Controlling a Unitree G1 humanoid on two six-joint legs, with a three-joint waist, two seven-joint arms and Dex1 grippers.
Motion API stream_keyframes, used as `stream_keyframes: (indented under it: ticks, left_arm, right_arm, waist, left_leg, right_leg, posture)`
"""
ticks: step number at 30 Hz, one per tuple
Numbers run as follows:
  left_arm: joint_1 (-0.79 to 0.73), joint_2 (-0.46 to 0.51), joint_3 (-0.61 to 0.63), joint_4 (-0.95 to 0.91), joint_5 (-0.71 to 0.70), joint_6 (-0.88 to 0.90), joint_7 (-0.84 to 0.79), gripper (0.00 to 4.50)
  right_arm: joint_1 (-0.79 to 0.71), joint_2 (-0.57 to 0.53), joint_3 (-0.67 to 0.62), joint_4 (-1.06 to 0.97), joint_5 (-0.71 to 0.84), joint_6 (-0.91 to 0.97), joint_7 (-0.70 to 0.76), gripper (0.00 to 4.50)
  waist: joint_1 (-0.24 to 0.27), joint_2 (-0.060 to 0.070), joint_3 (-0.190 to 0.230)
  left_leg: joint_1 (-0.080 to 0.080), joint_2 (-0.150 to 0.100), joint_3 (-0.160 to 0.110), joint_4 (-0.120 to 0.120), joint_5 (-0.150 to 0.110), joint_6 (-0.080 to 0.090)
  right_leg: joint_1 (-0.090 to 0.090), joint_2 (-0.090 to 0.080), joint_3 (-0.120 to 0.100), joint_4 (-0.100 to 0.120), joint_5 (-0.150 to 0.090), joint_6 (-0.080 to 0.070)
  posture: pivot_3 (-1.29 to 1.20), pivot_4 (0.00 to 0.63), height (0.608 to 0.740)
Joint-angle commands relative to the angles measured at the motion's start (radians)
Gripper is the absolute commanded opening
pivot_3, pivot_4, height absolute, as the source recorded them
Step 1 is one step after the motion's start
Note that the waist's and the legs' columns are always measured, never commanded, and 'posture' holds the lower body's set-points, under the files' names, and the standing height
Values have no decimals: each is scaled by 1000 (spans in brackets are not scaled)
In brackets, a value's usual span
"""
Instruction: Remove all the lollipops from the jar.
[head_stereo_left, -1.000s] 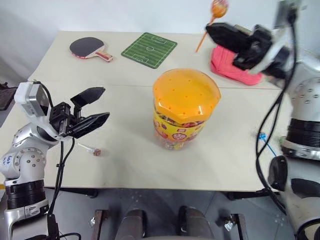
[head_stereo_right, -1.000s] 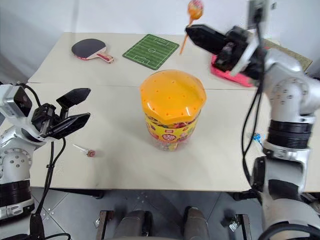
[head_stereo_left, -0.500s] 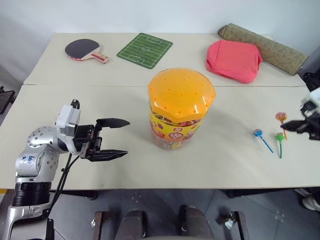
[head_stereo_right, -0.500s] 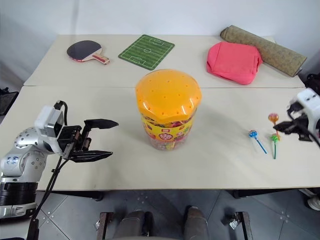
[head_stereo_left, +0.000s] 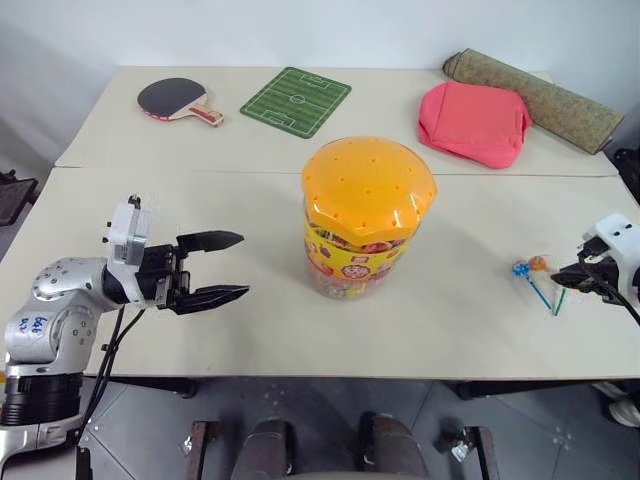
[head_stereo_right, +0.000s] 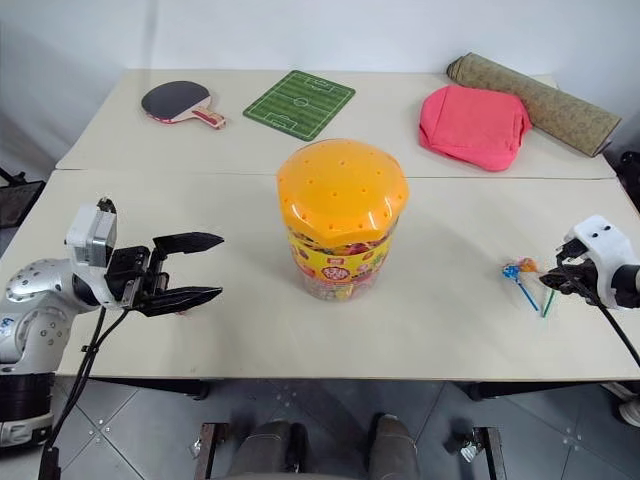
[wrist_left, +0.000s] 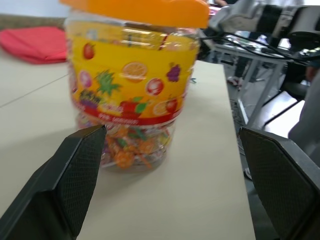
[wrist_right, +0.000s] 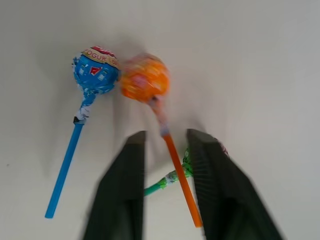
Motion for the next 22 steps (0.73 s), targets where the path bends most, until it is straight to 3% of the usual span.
stream_keyframes:
  ticks: [1,6,8,10,16,22]
  left_arm:
    - [1,24,62,15,-6,22,60,4500]
    - [38,50,73,36,67,-37,83,4500]
    - [114,46,62,27,192,-172,128,4500]
    - [189,36,73,1,271,-268,171,4500]
    - [358,-9,150,-109,286,-319,261,4500]
    - [466,-50,186,-223,310,-303,371,4500]
  right_arm:
    - [56,-35,-102,-141,79,-69,143,2753]
    - [156,-8,-222,-361,251,-124,371,4412]
    - [90,140,-175,-456,316,-163,322,4461]
    - [72,253,-92,-495,274,-272,326,4461]
    - [55,424,13,-393,156,-541,341,4461]
    - [62,520,15,-308,131,-733,343,4461]
  waist:
    - [-1,0,0]
    - [-2,0,0]
    - [-7,-2,-1]
    - [-17,-6,-3]
    - [11,-5,-3]
    - [18,-6,-3]
  left_leg:
    - [0,0,0,0,0,0]
    - [0,0,-1,-1,0,0]
    - [1,0,-1,-1,0,0]
    - [4,3,0,-1,-1,-2]
    - [0,4,-2,0,-2,-2]
    - [2,4,-2,1,-2,-2]
  right_leg:
    - [0,0,0,0,0,0]
    - [0,0,-1,0,0,0]
    - [1,0,-1,0,0,0]
    - [3,3,-1,-1,0,-1]
    - [0,3,-2,-1,1,-1]
    - [2,4,-2,-1,1,-1]
  posture:
    - [0,150,740]
    - [0,150,740]
    - [0,150,740]
    - [0,150,740]
    - [0,150,740]
    - [0,150,740]
